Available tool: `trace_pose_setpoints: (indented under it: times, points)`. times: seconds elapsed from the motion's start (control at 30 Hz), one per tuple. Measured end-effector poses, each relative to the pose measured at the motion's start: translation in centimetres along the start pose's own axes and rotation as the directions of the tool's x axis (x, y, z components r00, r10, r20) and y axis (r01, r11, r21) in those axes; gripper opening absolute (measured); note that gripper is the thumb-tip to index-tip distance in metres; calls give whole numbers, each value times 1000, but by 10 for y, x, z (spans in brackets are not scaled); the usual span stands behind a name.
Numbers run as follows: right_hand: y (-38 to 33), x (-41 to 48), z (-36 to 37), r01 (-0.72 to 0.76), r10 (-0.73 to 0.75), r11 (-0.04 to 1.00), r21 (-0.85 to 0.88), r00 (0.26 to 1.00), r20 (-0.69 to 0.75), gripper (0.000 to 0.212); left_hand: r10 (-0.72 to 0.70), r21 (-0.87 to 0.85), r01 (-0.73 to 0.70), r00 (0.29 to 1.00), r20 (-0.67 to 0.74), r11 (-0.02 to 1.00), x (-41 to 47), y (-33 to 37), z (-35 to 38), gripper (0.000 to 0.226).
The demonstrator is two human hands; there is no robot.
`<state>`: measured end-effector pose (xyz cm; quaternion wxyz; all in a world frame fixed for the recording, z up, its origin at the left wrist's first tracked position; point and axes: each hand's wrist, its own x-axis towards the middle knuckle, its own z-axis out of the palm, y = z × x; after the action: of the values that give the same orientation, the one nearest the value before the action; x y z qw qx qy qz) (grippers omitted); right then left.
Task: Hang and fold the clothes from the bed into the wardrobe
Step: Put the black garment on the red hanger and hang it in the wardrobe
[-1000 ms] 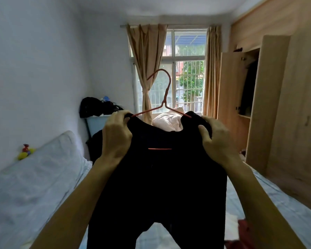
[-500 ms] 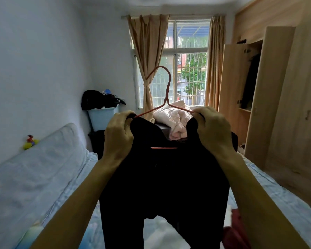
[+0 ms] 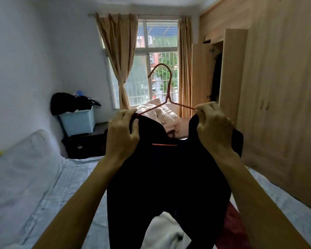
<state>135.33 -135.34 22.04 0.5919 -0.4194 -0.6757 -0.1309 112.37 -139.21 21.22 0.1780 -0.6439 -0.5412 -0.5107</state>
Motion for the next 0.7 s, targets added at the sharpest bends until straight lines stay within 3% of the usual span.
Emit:
trace_pose_setpoints:
  times: [0.3, 0.7]
  points:
    - [-32, -21, -87, -82, 44, 951, -297, 990, -133, 16, 124, -202, -114, 992, 37, 973, -4, 52, -2, 37]
    - [-27, -33, -249, -171, 6, 778, -604, 964, -265, 19, 313, -475, -255, 949, 45, 842, -24, 182, 18, 42]
